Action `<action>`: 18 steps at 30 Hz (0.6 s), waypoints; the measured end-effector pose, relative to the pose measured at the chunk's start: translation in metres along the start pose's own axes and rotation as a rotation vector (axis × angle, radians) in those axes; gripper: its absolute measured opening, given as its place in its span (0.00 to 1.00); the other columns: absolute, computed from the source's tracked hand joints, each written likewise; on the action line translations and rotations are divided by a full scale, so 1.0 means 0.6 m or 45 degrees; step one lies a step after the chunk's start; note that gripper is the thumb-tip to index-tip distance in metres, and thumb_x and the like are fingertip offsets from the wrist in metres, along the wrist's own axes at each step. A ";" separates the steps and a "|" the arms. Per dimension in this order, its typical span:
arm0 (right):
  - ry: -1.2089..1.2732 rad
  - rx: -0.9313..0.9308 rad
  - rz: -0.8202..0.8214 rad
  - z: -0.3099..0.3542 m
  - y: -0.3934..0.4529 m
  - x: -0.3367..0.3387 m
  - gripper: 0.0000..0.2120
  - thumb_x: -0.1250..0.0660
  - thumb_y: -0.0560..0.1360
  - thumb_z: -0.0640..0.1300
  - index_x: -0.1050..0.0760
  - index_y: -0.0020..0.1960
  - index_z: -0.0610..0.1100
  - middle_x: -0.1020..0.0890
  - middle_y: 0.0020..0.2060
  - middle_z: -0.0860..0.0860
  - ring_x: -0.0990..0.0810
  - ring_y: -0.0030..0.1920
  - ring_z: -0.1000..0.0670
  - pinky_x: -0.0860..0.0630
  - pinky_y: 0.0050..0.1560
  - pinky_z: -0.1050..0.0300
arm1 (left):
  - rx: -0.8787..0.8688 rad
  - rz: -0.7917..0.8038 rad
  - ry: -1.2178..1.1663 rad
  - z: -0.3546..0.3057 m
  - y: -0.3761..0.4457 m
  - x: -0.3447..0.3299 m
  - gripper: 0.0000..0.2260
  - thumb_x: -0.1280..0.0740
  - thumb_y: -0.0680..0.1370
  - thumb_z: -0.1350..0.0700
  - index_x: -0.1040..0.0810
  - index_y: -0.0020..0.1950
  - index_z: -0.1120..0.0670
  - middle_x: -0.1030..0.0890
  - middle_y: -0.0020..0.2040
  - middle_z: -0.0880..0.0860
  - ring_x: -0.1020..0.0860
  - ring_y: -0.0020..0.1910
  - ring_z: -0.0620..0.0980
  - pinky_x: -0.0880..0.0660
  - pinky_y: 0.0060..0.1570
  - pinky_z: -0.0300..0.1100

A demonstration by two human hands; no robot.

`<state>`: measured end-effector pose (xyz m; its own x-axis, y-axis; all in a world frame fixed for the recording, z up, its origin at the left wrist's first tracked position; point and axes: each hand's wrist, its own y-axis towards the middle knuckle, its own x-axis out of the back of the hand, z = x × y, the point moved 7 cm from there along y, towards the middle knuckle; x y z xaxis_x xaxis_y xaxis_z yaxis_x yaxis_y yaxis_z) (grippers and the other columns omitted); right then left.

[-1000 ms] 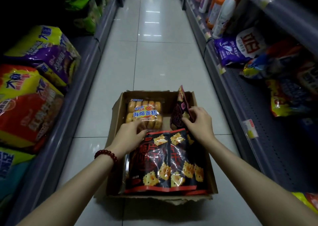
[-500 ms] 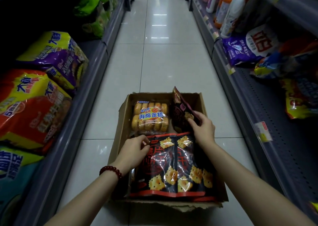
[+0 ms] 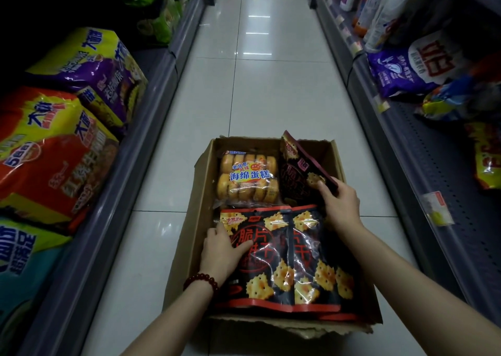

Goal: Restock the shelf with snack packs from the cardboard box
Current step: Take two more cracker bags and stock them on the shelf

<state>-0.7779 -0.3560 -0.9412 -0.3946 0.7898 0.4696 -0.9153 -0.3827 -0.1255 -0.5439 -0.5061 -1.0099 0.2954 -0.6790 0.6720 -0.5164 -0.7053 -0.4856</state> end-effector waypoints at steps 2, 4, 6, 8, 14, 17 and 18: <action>0.050 -0.005 -0.031 0.002 -0.002 0.003 0.11 0.36 0.78 0.46 0.20 0.57 0.46 0.17 0.47 0.51 0.19 0.53 0.48 0.23 0.56 0.51 | 0.011 -0.033 0.005 0.001 0.000 -0.002 0.39 0.29 0.71 0.41 0.41 0.74 0.57 0.33 0.68 0.58 0.29 0.65 0.56 0.26 0.62 0.51; 0.106 -0.013 -0.073 0.003 -0.003 0.008 0.10 0.36 0.78 0.47 0.20 0.56 0.47 0.17 0.45 0.51 0.19 0.52 0.49 0.22 0.56 0.50 | 0.029 -0.028 -0.014 0.001 -0.001 -0.007 0.40 0.29 0.71 0.40 0.41 0.74 0.57 0.32 0.68 0.59 0.29 0.65 0.57 0.26 0.62 0.51; 0.159 -0.004 -0.089 0.003 -0.003 0.014 0.10 0.36 0.77 0.47 0.20 0.55 0.48 0.16 0.46 0.51 0.18 0.51 0.49 0.22 0.57 0.48 | 0.039 -0.006 -0.060 0.001 -0.002 -0.012 0.36 0.30 0.70 0.39 0.36 0.70 0.57 0.30 0.66 0.57 0.28 0.64 0.54 0.26 0.60 0.47; 0.209 0.006 -0.082 0.003 -0.005 0.019 0.10 0.35 0.77 0.47 0.20 0.56 0.49 0.16 0.47 0.51 0.18 0.51 0.50 0.22 0.57 0.46 | 0.043 -0.015 -0.079 -0.001 -0.006 -0.016 0.31 0.30 0.72 0.40 0.31 0.66 0.58 0.31 0.67 0.56 0.29 0.64 0.53 0.27 0.59 0.43; 0.301 0.040 -0.051 0.007 -0.017 0.033 0.08 0.36 0.78 0.45 0.21 0.54 0.52 0.16 0.48 0.51 0.18 0.51 0.50 0.22 0.57 0.47 | 0.190 -0.062 0.049 -0.006 -0.025 -0.016 0.31 0.33 0.72 0.37 0.29 0.63 0.59 0.38 0.68 0.59 0.37 0.69 0.57 0.30 0.62 0.49; 0.318 0.028 -0.044 0.005 -0.018 0.035 0.09 0.35 0.78 0.46 0.21 0.56 0.49 0.16 0.48 0.49 0.18 0.51 0.49 0.22 0.57 0.46 | 0.215 -0.067 0.053 -0.008 -0.026 -0.015 0.37 0.32 0.70 0.35 0.34 0.69 0.60 0.36 0.67 0.61 0.36 0.68 0.59 0.30 0.63 0.51; 0.321 0.023 -0.041 0.004 -0.019 0.035 0.10 0.35 0.78 0.46 0.21 0.57 0.48 0.16 0.48 0.49 0.18 0.52 0.48 0.22 0.57 0.45 | 0.216 -0.066 0.021 -0.010 -0.028 -0.012 0.38 0.32 0.70 0.35 0.35 0.69 0.59 0.36 0.67 0.61 0.36 0.68 0.59 0.31 0.64 0.51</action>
<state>-0.7756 -0.3360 -0.9277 -0.3751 0.8953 0.2402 -0.9270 -0.3623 -0.0971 -0.5422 -0.4882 -1.0035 0.3043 -0.6386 0.7068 -0.3573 -0.7644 -0.5367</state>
